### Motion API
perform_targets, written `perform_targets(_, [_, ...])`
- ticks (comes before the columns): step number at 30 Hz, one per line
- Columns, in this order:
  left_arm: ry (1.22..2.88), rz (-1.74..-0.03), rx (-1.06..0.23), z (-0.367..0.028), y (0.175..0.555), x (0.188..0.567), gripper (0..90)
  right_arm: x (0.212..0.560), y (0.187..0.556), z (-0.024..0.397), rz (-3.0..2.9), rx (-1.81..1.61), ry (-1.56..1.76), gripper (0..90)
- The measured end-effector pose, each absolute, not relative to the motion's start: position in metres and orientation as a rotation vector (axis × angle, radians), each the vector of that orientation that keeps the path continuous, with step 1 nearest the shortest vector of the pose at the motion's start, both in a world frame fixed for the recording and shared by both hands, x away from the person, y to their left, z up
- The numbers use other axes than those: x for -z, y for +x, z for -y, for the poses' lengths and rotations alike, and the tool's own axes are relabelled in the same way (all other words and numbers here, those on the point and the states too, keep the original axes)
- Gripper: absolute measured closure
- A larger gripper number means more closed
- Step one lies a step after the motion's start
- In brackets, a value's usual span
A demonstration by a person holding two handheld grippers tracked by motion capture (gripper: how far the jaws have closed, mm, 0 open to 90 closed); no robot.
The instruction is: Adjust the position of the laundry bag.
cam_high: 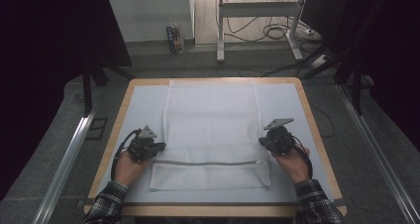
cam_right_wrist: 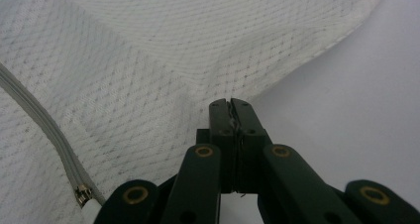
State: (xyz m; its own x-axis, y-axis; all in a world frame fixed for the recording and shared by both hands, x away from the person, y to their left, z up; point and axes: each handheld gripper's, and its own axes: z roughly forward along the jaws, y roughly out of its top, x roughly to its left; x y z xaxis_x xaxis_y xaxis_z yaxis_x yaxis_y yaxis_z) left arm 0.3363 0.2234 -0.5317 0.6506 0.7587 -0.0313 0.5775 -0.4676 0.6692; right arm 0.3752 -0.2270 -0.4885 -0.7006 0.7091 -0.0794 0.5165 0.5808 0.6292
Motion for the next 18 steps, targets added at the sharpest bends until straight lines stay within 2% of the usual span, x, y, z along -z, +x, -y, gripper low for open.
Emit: perform_targets(18, [2.264, -0.973, -0.353, -0.209, 0.318, 0.527, 86.3, 0.488, 0.35, 0.245, -2.502, -0.836, 1.034, 87.6])
